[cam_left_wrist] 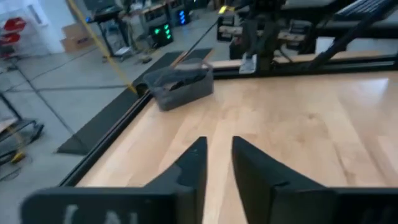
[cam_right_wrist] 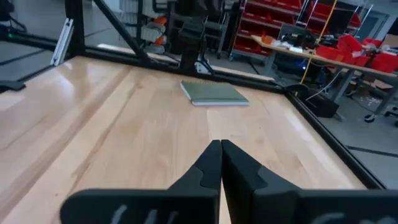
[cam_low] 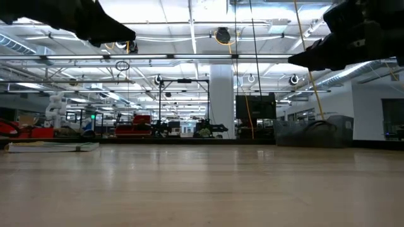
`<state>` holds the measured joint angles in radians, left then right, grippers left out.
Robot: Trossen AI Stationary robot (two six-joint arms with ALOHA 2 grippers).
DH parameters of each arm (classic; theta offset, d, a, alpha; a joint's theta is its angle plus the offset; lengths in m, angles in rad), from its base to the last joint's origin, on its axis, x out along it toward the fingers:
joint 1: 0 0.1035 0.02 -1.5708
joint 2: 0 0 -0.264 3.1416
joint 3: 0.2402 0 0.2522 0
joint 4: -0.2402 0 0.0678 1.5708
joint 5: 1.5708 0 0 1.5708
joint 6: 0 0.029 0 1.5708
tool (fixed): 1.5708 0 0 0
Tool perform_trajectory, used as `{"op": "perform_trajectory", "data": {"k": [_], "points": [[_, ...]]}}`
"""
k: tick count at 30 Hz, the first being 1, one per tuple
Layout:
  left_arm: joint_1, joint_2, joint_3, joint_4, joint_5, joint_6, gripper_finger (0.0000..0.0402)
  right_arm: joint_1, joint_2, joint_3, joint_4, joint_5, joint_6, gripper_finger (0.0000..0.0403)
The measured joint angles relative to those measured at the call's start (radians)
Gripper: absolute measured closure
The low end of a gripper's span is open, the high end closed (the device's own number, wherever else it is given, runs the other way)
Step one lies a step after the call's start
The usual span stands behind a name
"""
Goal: Pick and place USB-C Cables
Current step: Return to Home Position
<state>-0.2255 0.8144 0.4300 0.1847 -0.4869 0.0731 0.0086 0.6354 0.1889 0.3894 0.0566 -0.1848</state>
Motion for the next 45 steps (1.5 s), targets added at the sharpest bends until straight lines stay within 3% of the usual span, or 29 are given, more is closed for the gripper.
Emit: {"op": "perform_trajectory", "data": {"k": [5, 12, 20, 31, 45], "points": [[0.056, -0.052, -0.078, 0.064, 0.062, 0.033, 0.0366, 0.0, -0.01, -0.034, 0.014, 0.0, 0.005, 0.0403], [0.111, -0.078, -0.105, 0.07, 0.098, 0.051, 0.0396, 0.0, -0.01, -0.1, 0.094, 0.0, 0.005, 0.0403], [0.136, -0.077, -0.105, 0.007, -0.011, 0.026, 0.0377, -0.001, -0.042, -0.133, 0.104, 0.002, -0.002, 0.0403], [0.131, -0.078, -0.105, -0.049, 0.074, 0.017, 0.0396, -0.039, -0.122, -0.14, 0.032, -0.004, -0.02, 0.0403], [0.002, -0.123, -0.117, -0.104, 0.15, -0.008, 0.0395, -0.056, -0.166, -0.142, 0.017, -0.005, -0.067, 0.0403]]}}
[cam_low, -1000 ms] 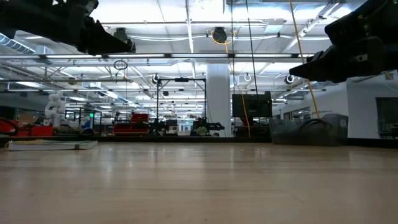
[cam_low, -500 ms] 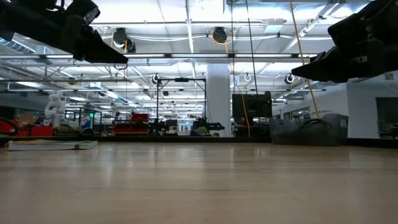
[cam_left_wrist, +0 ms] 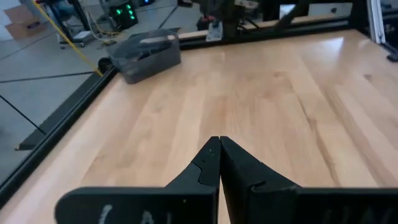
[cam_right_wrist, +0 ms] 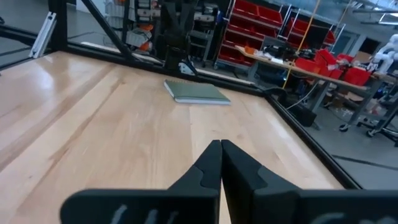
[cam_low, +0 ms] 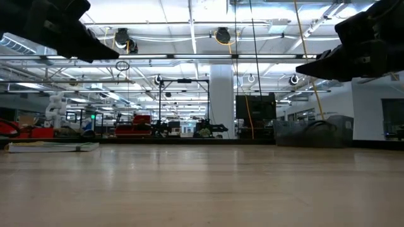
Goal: Pick and place USB-C Cables
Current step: Return to Home Position
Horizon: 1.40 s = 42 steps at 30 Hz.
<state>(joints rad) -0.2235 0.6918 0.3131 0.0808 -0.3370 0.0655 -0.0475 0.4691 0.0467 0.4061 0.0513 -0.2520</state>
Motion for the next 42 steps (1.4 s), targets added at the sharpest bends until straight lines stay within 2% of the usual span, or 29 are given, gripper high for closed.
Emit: {"op": "perform_trajectory", "data": {"k": [9, 18, 27, 30, 33, 38, 42], "points": [[-0.004, -0.07, -0.078, 0.073, 0.0, 0.016, 0.0395, 0.0, -0.074, -0.001, -0.009, 0.025, -0.004, 0.0403], [-0.004, -0.24, -0.161, 0.084, 0.014, 0.034, 0.0393, 0.0, -0.203, -0.001, -0.139, 0.026, -0.018, 0.0403], [0.011, -0.355, -0.304, 0.235, 0.128, 0.127, 0.0395, 0.0, -0.318, -0.001, -0.222, 0.027, -0.026, 0.0403], [0.026, -0.372, -0.303, 0.235, 0.155, 0.13, 0.0395, 0.0, -0.353, -0.001, -0.229, 0.026, -0.028, 0.0403], [0.036, -0.391, -0.303, 0.235, 0.234, 0.177, 0.0398, 0.0, -0.395, -0.002, -0.256, 0.027, -0.035, 0.0403], [0.064, -0.456, -0.303, 0.232, 0.234, 0.187, 0.0394, 0.0, -0.469, -0.002, -0.32, 0.03, -0.037, 0.0403], [0.08, -0.501, -0.303, 0.178, 0.239, 0.188, 0.0398, 0.0, -0.467, -0.002, -0.338, 0.031, -0.03, 0.0403]]}}
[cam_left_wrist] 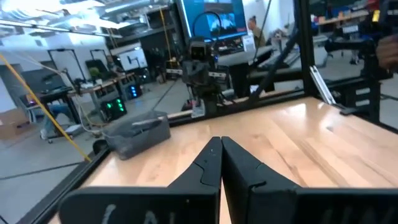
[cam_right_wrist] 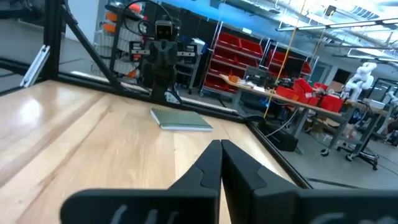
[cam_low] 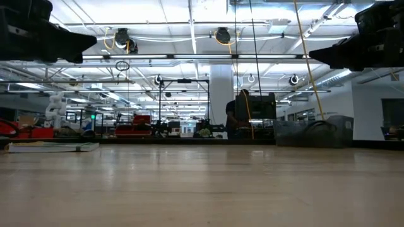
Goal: Pick and place USB-C Cables
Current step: Return to Home Position
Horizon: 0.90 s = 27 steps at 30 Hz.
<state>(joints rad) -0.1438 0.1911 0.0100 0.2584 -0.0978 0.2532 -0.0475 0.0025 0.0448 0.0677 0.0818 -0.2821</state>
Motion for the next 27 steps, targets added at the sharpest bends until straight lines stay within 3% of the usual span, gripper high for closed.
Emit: {"op": "perform_trajectory", "data": {"k": [8, 27], "points": [[0.042, -0.056, 0.0, -0.052, 0.0, -0.019, 0.0398, 0.0, -0.001, 0.0, 0.02, -0.005, 0.012, 0.0403], [0.111, -0.056, 0.0, -0.055, 0.022, -0.035, 0.0391, 0.0, 0.002, 0.0, -0.039, -0.006, 0.011, 0.0403]]}}
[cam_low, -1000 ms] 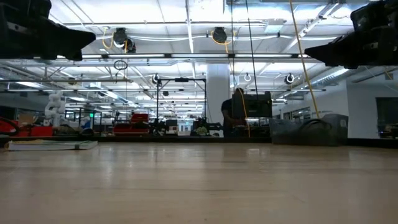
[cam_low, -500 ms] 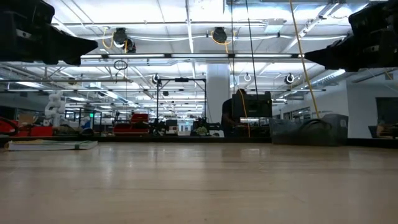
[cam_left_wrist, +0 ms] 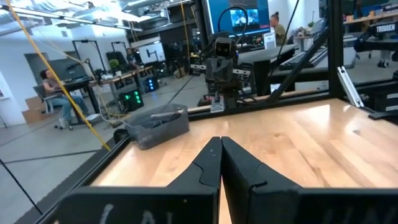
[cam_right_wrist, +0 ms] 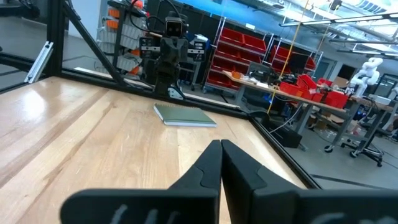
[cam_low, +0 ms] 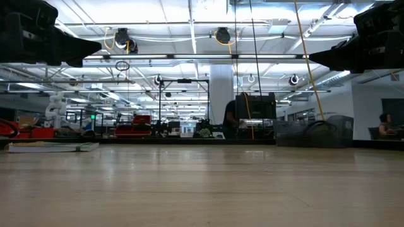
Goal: Pick and place USB-C Cables
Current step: Return to Home Position
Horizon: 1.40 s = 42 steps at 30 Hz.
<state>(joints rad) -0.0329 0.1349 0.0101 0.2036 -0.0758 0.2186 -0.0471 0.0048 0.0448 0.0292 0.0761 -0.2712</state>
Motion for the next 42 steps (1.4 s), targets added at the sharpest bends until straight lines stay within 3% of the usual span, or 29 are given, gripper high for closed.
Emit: {"op": "perform_trajectory", "data": {"k": [18, 30, 42], "points": [[0.0, 0.0, 0.0, -0.051, 0.084, -0.016, 0.0397, 0.0, 0.0, 0.0, 0.002, 0.0, -0.003, 0.0403], [0.0, -0.129, 0.0, -0.148, 0.087, 0.011, 0.0394, 0.0, 0.0, 0.0, 0.003, 0.0, -0.003, 0.0403], [0.0, -0.132, 0.001, -0.189, 0.103, 0.01, 0.0387, 0.0, 0.0, 0.0, 0.004, 0.0, -0.003, 0.0403]]}}
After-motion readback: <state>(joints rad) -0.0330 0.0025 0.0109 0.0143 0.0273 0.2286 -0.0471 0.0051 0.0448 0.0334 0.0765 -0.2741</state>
